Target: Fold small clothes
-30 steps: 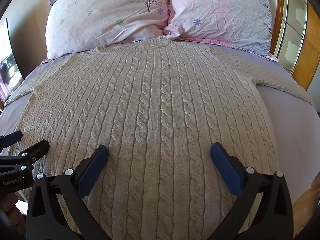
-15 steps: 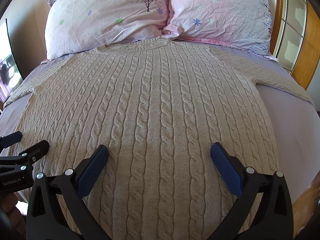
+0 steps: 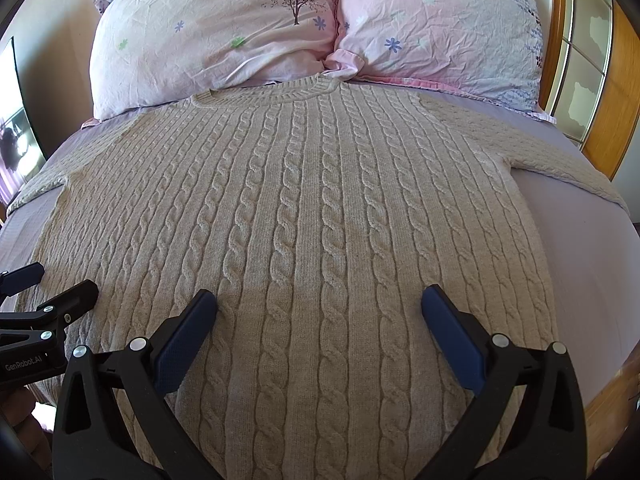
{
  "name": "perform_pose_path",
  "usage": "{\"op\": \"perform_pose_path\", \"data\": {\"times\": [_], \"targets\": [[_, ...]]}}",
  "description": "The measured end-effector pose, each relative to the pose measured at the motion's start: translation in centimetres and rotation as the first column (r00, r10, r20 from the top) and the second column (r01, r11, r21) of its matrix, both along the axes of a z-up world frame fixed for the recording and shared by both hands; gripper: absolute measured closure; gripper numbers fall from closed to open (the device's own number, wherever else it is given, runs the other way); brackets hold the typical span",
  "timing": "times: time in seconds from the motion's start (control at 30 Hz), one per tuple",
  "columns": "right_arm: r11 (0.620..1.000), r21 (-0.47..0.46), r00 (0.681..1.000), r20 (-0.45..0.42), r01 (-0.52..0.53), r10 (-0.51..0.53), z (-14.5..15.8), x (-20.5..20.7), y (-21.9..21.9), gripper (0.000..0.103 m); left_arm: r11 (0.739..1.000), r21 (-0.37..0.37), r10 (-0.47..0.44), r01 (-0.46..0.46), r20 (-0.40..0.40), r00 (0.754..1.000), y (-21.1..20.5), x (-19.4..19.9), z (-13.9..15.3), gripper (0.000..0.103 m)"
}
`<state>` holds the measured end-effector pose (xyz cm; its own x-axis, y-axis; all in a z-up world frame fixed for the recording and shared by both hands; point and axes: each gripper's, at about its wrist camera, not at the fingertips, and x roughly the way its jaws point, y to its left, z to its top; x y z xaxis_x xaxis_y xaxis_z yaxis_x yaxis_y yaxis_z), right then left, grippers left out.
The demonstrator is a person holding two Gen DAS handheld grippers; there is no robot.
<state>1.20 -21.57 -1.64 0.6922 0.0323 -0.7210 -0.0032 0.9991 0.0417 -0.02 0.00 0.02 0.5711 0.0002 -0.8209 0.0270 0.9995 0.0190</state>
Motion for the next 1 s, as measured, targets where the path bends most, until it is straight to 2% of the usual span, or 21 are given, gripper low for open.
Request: {"op": "perform_pose_path", "data": {"times": [0.47,0.9,1.0], "targets": [[1.0,0.001,1.0,-0.019,-0.003,0.003,-0.2,0.1,0.0,0.001,1.0,0.0,0.0,0.0,-0.009,1.0,0.0,-0.1,0.0,0.002],[1.0,-0.007,0.994,-0.101,-0.031,0.03,-0.3,1.3,0.2,0.001,1.0,0.002,-0.004,0.004,-0.045,0.999,0.0,0.6,0.0,0.002],[0.999,-0.007,0.996,-0.072,-0.045,0.044,-0.3,1.0,0.2,0.001,1.0,0.003,-0.004,0.004,-0.035,0.999,0.0,0.6,0.1,0.002]]}}
